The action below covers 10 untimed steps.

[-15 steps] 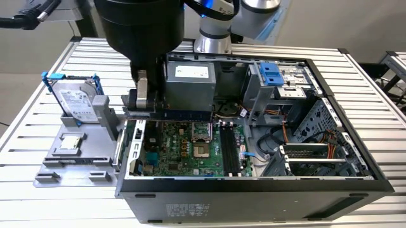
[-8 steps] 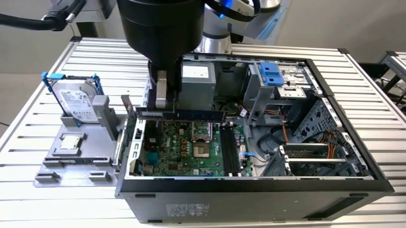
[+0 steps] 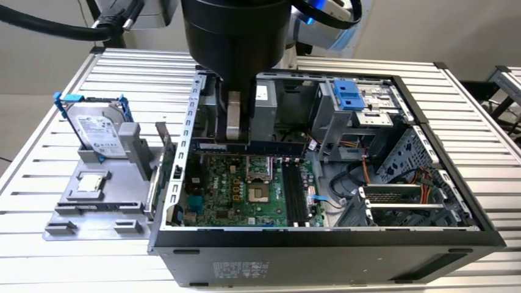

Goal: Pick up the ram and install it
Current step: 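Pick up the ram and move it above insertion slot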

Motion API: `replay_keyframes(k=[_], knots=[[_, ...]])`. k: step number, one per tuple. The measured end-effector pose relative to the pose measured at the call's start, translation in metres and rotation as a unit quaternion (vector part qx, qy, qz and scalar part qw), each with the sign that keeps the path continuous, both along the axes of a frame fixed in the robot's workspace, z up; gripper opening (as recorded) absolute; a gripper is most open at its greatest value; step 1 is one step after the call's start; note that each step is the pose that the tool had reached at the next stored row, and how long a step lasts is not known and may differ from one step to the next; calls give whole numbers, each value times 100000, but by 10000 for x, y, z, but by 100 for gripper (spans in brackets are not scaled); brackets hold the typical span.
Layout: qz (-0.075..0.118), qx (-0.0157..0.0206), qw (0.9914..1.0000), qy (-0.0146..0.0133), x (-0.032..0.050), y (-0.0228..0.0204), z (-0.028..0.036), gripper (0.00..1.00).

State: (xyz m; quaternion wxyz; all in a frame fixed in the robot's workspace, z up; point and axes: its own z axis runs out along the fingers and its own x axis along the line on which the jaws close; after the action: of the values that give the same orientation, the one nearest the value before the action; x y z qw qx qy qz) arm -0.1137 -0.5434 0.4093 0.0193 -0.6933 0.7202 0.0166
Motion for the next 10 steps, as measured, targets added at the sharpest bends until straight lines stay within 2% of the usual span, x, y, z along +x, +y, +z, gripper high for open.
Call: replay_keyframes(k=[10], knots=[[-1,-4,100000,3,238,0,1,0]])
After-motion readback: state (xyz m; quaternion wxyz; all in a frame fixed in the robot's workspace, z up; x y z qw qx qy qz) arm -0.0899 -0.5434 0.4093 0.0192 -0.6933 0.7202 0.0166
